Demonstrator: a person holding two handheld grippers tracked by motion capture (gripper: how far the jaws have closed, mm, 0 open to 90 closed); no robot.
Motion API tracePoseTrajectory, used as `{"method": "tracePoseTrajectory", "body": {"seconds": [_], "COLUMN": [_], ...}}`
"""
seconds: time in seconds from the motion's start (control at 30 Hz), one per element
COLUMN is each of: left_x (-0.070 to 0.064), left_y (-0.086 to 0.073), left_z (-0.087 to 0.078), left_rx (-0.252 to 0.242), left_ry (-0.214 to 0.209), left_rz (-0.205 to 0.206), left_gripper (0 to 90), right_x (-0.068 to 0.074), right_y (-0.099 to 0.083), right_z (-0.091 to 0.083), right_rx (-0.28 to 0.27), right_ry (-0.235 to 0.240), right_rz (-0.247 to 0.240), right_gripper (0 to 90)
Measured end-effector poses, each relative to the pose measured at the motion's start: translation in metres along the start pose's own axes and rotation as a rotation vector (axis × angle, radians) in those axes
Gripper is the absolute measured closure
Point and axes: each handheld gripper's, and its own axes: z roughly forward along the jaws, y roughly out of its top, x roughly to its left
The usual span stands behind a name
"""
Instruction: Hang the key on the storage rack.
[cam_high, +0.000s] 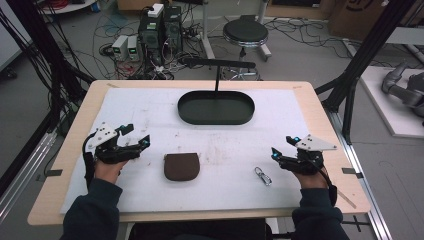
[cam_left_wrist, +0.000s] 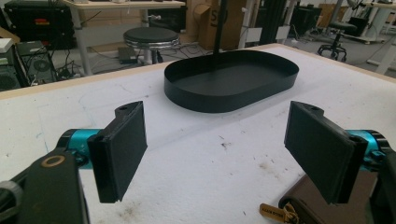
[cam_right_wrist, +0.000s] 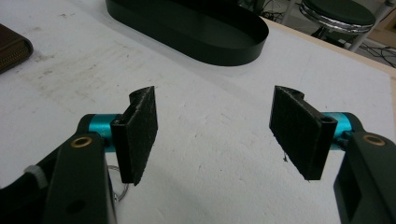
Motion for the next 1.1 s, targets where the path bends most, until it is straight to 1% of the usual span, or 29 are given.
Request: {"method": "tracePoseTrajectory", "body": {"seconds": [0.17,0.27,0.5,0.8,0.87,0.93,0.97,1.0,1.1], "left_x": [0.0,0.0,0.0,0.0,-0.001,-0.001,-0.001,-0.001,-0.001], "left_y": [0.0,0.0,0.0,-0.001,-0.001,-0.001,-0.001,-0.001,-0.001], "left_z": [-0.001,-0.002,-0.002,-0.003,-0.003,-0.003,-0.003,-0.003,-0.003], "left_rx": [-0.003,-0.003,-0.002,0.0,0.0,0.003,0.003,0.003,0.004], "left_ry": [0.002,0.0,-0.002,0.0,-0.001,-0.003,-0.003,-0.004,-0.008], "left_rz": [0.002,0.004,0.01,0.009,0.007,0.01,0.01,0.009,0.011], "left_gripper": [21.0,21.0,21.2,21.3,21.3,21.5,21.6,21.6,21.8], "right_x": [0.0,0.0,-0.002,-0.001,0.001,0.003,0.003,0.008,0.017], "right_y": [0.0,0.0,0.0,0.0,0.001,0.002,0.002,0.002,0.001], "right_z": [0.002,0.002,0.002,0.003,0.003,0.003,0.003,0.002,0.001], "right_rx": [0.001,-0.001,-0.005,-0.001,0.003,0.007,0.007,0.013,0.034], "right_ry": [0.01,0.008,0.003,0.01,0.019,0.037,0.037,0.081,0.132], "right_rz": [0.014,0.016,0.038,0.033,0.036,0.028,0.028,0.008,-0.019], "right_gripper": [33.0,32.5,31.2,30.9,31.6,35.3,35.3,39.2,43.6]}}
